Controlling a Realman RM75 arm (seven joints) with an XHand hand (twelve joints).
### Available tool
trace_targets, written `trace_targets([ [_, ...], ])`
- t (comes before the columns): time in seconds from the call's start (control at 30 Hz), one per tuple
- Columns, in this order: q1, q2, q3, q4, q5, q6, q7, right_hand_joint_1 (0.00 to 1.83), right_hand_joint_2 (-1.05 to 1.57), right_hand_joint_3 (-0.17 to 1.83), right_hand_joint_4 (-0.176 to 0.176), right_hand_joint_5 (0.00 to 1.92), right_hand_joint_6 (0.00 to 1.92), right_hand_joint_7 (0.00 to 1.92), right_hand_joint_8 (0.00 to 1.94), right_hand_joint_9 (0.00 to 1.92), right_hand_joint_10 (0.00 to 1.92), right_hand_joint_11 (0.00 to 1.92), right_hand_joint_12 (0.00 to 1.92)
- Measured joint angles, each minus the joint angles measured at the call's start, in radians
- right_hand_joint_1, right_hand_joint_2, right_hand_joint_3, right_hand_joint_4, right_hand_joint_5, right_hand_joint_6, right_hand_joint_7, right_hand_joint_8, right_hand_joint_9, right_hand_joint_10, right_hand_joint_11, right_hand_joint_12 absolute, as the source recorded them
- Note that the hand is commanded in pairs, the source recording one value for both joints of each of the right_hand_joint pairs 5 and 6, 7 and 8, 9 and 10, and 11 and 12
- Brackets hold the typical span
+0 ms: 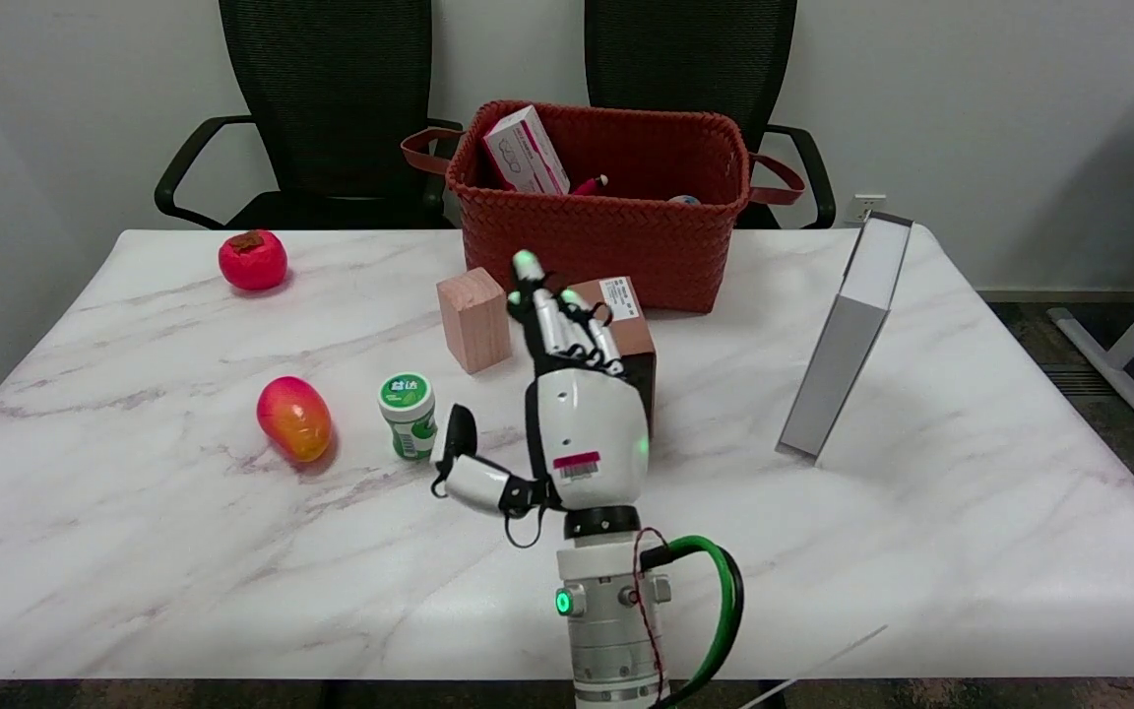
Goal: Pick up the white book.
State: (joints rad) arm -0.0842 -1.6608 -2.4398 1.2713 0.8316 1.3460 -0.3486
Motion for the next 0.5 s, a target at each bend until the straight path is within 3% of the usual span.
trace_targets([
  [0.2, 0.023, -0.039, 0.01, -0.011, 0.008, 0.087, -0.003, 0.97, 0.62, 0.97, 0.0, 0.0, 0.0, 0.38, 0.38, 0.47, 0.47, 0.16, 0.16],
  [0.33, 0.043, -0.053, 0.017, -0.017, 0.018, 0.134, -0.004, 0.96, 0.56, 0.92, 0.0, 0.0, 0.0, 0.32, 0.32, 0.48, 0.48, 0.39, 0.39],
  [0.5, 0.07, -0.067, 0.022, -0.018, 0.045, 0.192, -0.005, 0.92, 0.59, 0.71, 0.0, 0.0, 0.0, 0.26, 0.26, 0.52, 0.52, 0.34, 0.34],
])
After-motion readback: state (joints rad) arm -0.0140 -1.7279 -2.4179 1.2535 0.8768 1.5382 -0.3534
